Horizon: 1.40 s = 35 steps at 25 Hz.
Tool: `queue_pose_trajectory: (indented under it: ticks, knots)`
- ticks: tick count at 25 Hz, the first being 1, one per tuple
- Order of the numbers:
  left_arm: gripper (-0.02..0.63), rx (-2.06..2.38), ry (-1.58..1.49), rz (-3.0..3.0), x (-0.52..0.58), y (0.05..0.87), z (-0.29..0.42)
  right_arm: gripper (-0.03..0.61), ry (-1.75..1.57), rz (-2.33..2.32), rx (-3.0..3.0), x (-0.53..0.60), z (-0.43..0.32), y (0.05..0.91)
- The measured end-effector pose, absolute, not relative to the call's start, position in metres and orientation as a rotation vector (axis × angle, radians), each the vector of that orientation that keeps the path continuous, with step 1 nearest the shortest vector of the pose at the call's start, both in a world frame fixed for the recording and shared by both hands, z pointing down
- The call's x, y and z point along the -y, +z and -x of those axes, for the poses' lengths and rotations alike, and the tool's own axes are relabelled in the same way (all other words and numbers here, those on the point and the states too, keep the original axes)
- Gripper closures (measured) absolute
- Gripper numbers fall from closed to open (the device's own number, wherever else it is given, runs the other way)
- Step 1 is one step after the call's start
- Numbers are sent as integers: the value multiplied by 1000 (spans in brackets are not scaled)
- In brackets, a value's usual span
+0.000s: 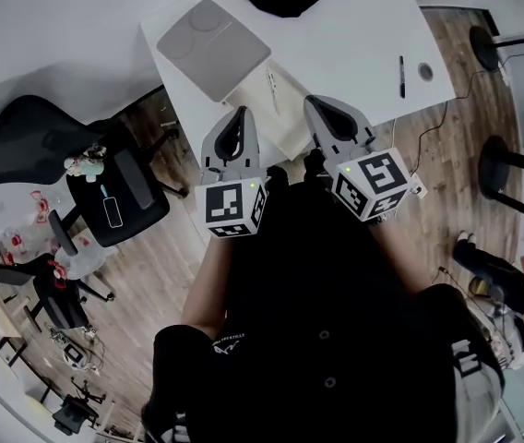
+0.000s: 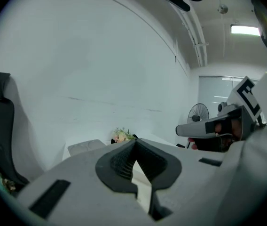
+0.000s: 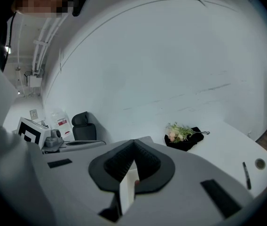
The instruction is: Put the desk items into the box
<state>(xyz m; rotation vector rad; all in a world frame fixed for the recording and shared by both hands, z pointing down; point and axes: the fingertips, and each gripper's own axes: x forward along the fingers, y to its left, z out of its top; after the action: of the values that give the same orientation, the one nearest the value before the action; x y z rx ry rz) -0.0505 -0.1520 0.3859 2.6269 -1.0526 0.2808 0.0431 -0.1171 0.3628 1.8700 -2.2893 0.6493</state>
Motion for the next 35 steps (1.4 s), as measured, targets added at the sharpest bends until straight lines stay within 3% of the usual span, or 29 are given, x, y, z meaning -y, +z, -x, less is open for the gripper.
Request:
queue_pose_trajectory:
  ticks: [35]
  knots:
    - [606,1101,-6,-2812,161,275,48,580,327,-1954,2449,134,-49,261]
